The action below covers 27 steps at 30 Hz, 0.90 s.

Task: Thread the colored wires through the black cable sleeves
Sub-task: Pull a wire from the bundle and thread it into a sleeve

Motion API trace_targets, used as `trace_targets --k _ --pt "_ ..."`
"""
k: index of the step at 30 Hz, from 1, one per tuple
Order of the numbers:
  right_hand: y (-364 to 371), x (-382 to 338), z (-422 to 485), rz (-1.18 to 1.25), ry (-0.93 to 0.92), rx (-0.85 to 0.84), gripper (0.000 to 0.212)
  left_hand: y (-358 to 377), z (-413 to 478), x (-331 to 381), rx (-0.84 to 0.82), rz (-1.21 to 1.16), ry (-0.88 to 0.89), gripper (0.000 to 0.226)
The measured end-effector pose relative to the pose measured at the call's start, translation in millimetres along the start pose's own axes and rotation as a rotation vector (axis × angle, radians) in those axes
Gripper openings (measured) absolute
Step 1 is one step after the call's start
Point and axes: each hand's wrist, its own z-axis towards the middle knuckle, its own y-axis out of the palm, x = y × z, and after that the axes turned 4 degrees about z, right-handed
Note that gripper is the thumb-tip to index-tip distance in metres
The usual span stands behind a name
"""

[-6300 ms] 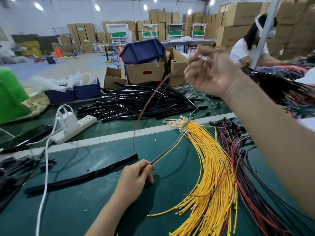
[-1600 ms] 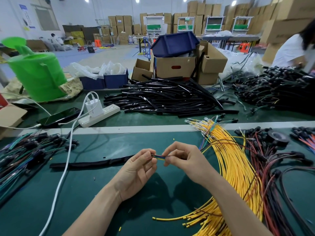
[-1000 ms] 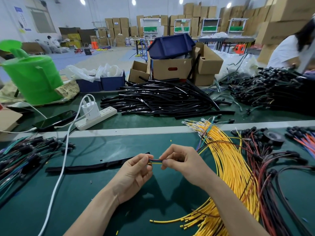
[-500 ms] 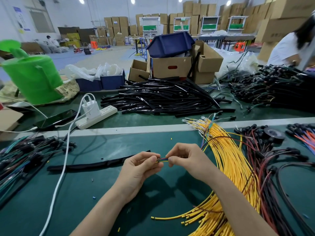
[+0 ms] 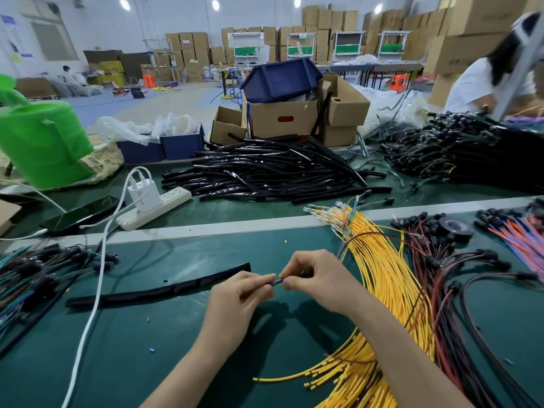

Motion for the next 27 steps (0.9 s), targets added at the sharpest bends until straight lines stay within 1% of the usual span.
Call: trace_targets --k 2,4,8,9,11,14,16,17,18,19,20,21,22,23,25,27 --pt "0.5 -4.7 3.6 -0.008 -0.009 -0.008 0.01 -3.3 -0.6 0.1 0.007 0.198 0.133 0.027" --pt "0.2 -9.2 4.4 -0.026 -0.008 -0.039 0.008 -5.6 1.1 -0.5 0.004 0.336 0.248 0.026" --pt "2.4 -21.6 0.7 -0.102 0.01 -0.112 0.008 -5.3 1.3 -2.9 -0.046 0.507 0.369 0.011" --pt "1.0 -24.7 -2.1 -0.153 0.013 -0.091 0.01 -4.9 1.2 -6.5 -0.048 0.517 0.37 0.01" --pt "-15.6 -31.1 -9.7 -0.211 0.009 0.025 0.016 -4.1 0.1 -11.5 -0.043 0.485 0.316 0.02" --pt "-88.5 -37.9 -20.1 -0.235 0.029 0.295 0.012 -3.0 4.1 -17.4 -0.003 0.424 0.277 0.028" --pt "-151.5 -22.7 -29.2 -0.32 0.15 0.505 0.015 -0.9 4.6 -21.7 0.006 0.39 0.246 0.036" --pt "-180.3 -7.5 -35.5 -0.384 0.262 0.592 0.017 -0.1 4.2 -24.1 -0.003 0.372 0.23 0.04" --pt "-204.8 12.7 -44.8 -0.49 0.398 0.638 0.018 0.9 3.8 -26.3 -0.024 0.367 0.224 0.041" --pt "-223.3 35.9 -56.1 -0.59 0.53 0.66 0.021 2.7 3.4 -27.7 -0.046 0.38 0.238 0.035" --pt "-236.6 59.5 -68.9 -0.684 0.639 0.645 0.025 4.2 3.1 -27.9 -0.066 0.4 0.267 0.025" --pt "-246.2 81.2 -83.0 -0.75 0.7 0.63 0.028 5.9 3.8 -26.3 -0.08 0.412 0.286 0.016" --pt "-253.6 99.2 -94.5 -0.759 0.752 0.637 0.029 7.2 5.8 -24.3 -0.088 0.419 0.288 0.013" --pt "-259.8 114.4 -102.4 -0.745 0.785 0.663 0.028 8.3 7.2 -22.1 -0.091 0.423 0.286 0.014" --pt "-266.0 133.5 -108.2 -0.792 0.811 0.706 0.023 9.4 8.6 -20.1 -0.086 0.428 0.285 0.017" --pt "-269.1 141.2 -105.8 -0.868 0.826 0.715 0.023 11.1 8.9 -17.0 -0.082 0.465 0.309 0.02"
